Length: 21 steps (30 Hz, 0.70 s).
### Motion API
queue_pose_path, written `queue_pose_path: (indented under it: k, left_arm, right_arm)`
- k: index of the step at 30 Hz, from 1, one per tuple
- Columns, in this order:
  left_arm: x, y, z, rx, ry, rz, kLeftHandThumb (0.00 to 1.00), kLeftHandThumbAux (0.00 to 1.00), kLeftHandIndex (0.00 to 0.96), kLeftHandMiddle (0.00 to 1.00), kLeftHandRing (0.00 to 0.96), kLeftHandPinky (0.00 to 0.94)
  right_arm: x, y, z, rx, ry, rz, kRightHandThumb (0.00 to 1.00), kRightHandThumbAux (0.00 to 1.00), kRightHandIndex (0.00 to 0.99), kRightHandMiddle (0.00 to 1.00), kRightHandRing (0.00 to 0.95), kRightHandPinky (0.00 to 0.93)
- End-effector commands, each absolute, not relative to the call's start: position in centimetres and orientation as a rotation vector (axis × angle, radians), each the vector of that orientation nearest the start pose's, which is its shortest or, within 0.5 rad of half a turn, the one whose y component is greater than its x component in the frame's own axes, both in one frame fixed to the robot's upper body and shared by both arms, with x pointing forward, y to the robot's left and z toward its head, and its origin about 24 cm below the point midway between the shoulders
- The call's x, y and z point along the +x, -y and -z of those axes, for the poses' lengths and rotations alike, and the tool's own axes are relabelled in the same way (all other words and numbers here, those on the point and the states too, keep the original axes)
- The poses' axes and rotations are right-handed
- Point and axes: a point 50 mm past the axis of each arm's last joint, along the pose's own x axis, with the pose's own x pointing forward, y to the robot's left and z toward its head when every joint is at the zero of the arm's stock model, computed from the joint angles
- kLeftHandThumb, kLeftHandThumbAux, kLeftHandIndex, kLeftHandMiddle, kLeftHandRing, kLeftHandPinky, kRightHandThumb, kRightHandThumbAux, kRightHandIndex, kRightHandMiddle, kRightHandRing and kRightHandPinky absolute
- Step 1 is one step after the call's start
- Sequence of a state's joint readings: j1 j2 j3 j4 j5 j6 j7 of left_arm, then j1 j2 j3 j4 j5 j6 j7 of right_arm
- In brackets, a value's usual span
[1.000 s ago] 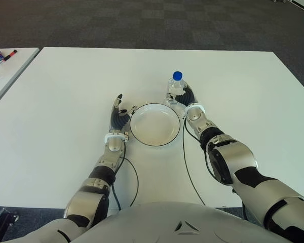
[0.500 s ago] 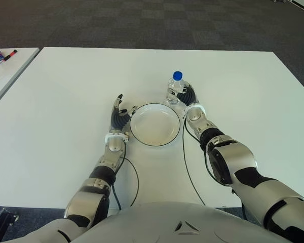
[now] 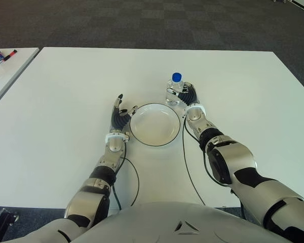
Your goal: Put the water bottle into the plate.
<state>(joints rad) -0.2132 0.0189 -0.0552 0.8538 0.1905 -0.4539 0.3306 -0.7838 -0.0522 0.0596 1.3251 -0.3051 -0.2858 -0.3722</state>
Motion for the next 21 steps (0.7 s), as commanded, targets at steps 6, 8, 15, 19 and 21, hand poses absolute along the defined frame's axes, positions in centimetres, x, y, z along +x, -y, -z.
queue_pose_path:
  k: [6,8,15,19,21]
  left_arm:
    - [22.22,-13.13,8.65,0.252,-0.364,-0.082,0.228,0.62,0.015,0.0,0.0,0.0]
    - [22.21,-13.15,8.65,0.251,-0.363,-0.082,0.229,0.623,0.016,0.0,0.0,0.0]
    - [22.19,-13.19,8.63,0.248,-0.358,-0.083,0.229,0.635,0.018,0.0,0.0,0.0]
    - [22.19,-13.18,8.61,0.249,-0.355,-0.083,0.226,0.637,0.019,0.0,0.0,0.0]
    - [22.2,-13.18,8.6,0.25,-0.353,-0.082,0.226,0.637,0.019,0.0,0.0,0.0]
  right_arm:
    - [34.79,12.29,-0.34,-0.479,-0.194,0.063,0.709,0.69,0.409,0.339,0.318,0.338]
    - [34.78,12.34,-0.33,-0.48,-0.194,0.065,0.714,0.7,0.417,0.363,0.341,0.366]
    - [34.63,12.45,-0.21,-0.508,-0.186,0.085,0.804,0.685,0.447,0.427,0.404,0.419]
    - [34.6,12.48,-0.18,-0.52,-0.185,0.092,0.837,0.678,0.456,0.442,0.429,0.436]
    - [34.6,12.5,-0.17,-0.527,-0.186,0.095,0.842,0.677,0.455,0.445,0.438,0.441]
